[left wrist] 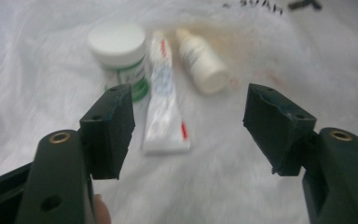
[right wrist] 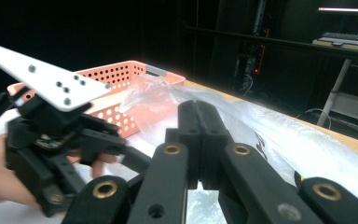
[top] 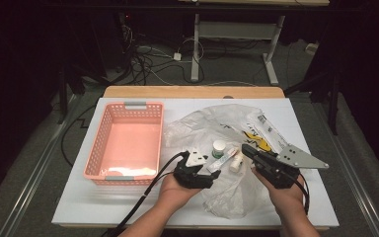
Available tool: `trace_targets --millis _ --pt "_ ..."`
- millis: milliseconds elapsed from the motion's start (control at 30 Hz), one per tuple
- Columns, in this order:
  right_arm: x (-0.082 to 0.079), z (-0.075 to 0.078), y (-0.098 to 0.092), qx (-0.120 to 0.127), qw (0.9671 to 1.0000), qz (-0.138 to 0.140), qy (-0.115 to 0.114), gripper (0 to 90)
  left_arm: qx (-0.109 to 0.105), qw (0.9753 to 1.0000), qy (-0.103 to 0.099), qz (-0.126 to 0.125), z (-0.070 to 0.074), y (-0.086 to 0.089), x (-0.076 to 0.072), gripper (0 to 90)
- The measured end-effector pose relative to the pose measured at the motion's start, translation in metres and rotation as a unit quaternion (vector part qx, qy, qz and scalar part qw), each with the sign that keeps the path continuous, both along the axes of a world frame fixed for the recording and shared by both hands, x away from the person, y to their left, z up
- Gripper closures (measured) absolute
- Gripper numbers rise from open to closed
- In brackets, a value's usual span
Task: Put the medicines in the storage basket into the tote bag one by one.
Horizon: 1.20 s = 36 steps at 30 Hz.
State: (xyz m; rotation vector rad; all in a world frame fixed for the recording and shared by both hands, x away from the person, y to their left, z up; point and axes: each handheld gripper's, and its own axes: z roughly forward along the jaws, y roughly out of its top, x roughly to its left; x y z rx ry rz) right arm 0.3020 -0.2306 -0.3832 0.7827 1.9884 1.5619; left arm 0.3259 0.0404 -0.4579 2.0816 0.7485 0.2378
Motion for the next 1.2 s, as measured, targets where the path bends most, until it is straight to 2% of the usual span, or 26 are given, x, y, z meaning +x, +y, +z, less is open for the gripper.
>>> trace_targets --millis 200,300,400,467,533,567,633,667,733,767,900,1000,1067,1200 --pt "0.001 -0.002 0.001 -0.002 1.0 0.001 0.002 90.0 0.023 0.9995 0.016 0.012 -0.01 0.023 -0.015 24.9" --pt "0.001 -0.003 0.002 -0.003 1.0 0.001 0.005 90.0 0.036 0.9991 0.013 0.019 -0.016 0.027 -0.02 22.8" --pt "0.001 -0.004 0.003 -0.005 1.0 0.002 0.006 90.0 0.039 0.9982 0.034 0.03 -0.023 0.03 -0.021 18.2" --pt "0.001 -0.004 0.003 -0.006 1.0 0.002 0.006 90.0 0.047 0.9971 0.045 0.04 -0.026 0.031 -0.021 14.1" --pt "0.001 -0.004 0.003 -0.004 1.0 0.001 0.008 90.0 0.067 0.9953 0.046 0.053 -0.029 0.031 -0.02 9.3" --pt "0.001 -0.004 0.003 -0.004 1.0 0.002 0.008 90.0 0.073 0.9946 0.051 0.053 -0.03 0.03 -0.019 8.6" --pt "0.001 -0.004 0.003 -0.005 1.0 0.002 0.006 90.0 0.079 0.9941 0.046 0.059 -0.031 0.026 -0.02 8.5" --pt "0.001 -0.004 0.003 -0.006 1.0 0.003 0.007 90.0 0.087 0.993 0.049 0.063 -0.032 0.025 -0.018 8.5" --pt "0.001 -0.005 0.004 -0.007 0.9999 0.003 0.009 90.0 0.091 0.991 0.067 0.072 -0.033 0.022 -0.014 8.7" --pt "0.001 -0.005 0.004 -0.007 0.9999 0.003 0.01 90.0 0.092 0.9907 0.066 0.076 -0.033 0.022 -0.014 9.3" --pt "0.001 -0.004 0.005 -0.01 0.9999 0.005 0.007 90.0 0.085 0.9907 0.062 0.087 -0.033 0.024 -0.013 19.3" --pt "0.001 -0.005 0.006 -0.009 0.9999 0.005 0.008 90.0 0.068 0.9909 0.065 0.096 -0.033 0.028 -0.012 35.7" --pt "0.0 -0.005 0.007 -0.01 0.9999 0.006 0.008 90.0 0.065 0.9905 0.063 0.103 -0.033 0.029 -0.012 43.6" --pt "0.001 -0.005 0.007 -0.012 0.9999 0.006 0.007 90.0 0.067 0.9918 0.056 0.094 -0.033 0.028 -0.014 56.5"
